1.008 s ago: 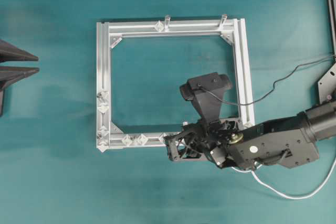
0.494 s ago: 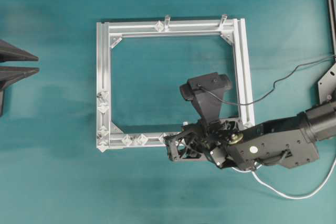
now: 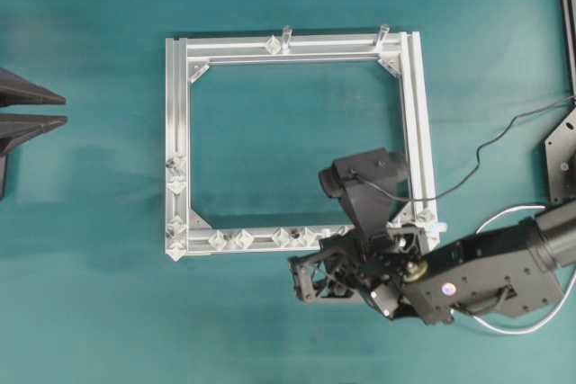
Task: Move the cable alternately left and right between 8 closely spaced pins so it hooks onto each one.
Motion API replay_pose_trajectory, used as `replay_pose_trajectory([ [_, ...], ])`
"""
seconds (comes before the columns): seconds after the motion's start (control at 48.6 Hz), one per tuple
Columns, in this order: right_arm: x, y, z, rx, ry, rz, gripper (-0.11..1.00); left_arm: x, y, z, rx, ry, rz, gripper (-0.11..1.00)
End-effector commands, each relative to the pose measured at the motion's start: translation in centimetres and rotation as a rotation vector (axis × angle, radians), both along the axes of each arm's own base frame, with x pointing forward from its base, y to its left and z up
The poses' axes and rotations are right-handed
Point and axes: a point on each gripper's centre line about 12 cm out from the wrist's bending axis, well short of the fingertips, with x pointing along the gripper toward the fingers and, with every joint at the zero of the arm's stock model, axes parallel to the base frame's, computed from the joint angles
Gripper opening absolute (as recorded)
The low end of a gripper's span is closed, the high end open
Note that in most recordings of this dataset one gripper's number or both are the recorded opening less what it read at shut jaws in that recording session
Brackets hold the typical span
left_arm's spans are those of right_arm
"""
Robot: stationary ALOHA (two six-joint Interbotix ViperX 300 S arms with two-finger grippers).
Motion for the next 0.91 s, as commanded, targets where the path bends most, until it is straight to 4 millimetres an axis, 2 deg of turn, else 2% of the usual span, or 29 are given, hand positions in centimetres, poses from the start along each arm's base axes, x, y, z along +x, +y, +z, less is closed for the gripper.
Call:
replay_pose_trajectory([
  [0.0, 0.2, 1.0, 1.1, 0.018, -0.033, 0.005, 0.12, 0.1, 0.1, 0.5, 0.004, -0.013, 0.004, 0.38],
  [0.391, 1.3, 3.6, 0.9, 0.033, -0.047, 0.027, 0.12, 0.1, 0.1, 0.5, 0.004, -0.013, 0.002, 0.38],
  [0.885, 1.6, 4.3, 1.5, 0.016, -0.027, 0.014, 0.12, 0.1, 0.1, 0.5, 0.003, -0.014, 0.004, 0.38],
])
